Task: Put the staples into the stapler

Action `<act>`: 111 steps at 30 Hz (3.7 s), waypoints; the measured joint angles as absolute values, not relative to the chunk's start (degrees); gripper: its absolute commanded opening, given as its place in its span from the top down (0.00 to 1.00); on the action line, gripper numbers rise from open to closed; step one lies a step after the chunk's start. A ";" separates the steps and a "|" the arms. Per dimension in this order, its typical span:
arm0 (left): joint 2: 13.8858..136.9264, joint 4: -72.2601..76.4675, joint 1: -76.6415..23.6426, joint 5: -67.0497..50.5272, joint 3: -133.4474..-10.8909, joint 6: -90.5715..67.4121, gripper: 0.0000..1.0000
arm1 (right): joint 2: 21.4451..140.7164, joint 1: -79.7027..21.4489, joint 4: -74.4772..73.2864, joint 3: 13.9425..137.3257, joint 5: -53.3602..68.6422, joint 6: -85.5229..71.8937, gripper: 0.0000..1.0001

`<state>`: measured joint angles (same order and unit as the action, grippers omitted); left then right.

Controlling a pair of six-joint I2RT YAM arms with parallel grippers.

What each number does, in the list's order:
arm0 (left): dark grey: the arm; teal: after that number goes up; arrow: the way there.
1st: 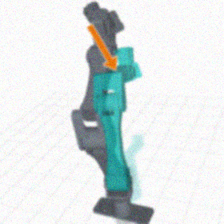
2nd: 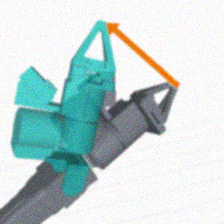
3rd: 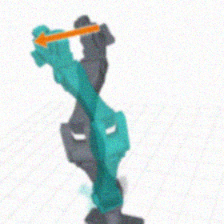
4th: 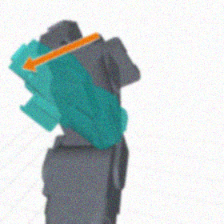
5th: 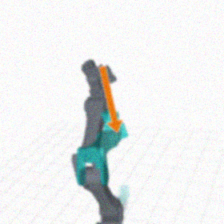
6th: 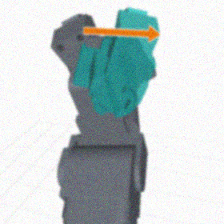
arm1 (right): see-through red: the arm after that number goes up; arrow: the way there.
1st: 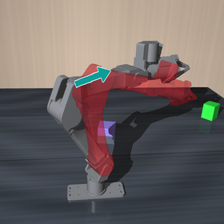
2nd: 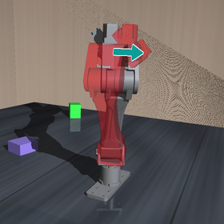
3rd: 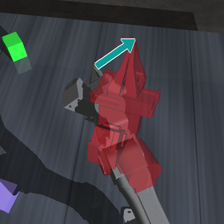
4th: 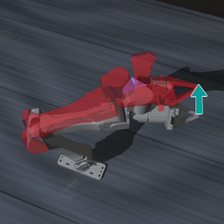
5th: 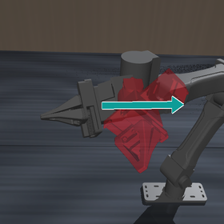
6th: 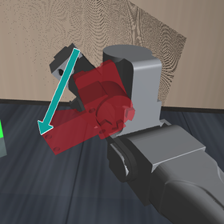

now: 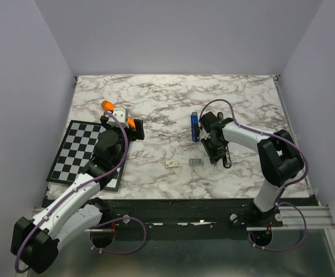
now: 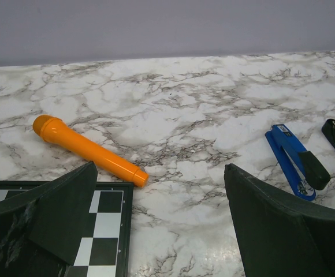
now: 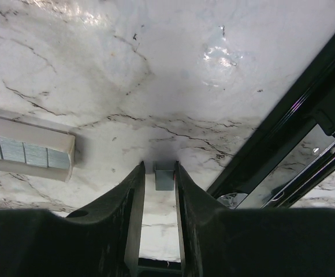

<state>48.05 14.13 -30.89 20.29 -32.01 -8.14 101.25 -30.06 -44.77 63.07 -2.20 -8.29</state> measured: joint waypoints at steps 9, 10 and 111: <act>47.97 14.13 -30.89 20.29 -32.01 -8.14 0.01 | 101.36 -30.44 -44.10 63.29 -3.64 -9.89 0.68; 47.94 14.13 -30.89 20.29 -32.01 -8.14 0.01 | 101.36 -30.44 -44.10 63.29 -3.77 -10.02 0.68; 47.24 14.13 -31.24 20.32 -32.01 -8.12 0.01 | 89.62 -19.00 -34.44 56.99 -9.82 -13.04 0.76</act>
<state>47.24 14.13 -31.24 20.32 -32.01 -8.12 89.62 -19.00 -34.44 56.99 -9.82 -13.04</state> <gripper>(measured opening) 0.989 0.206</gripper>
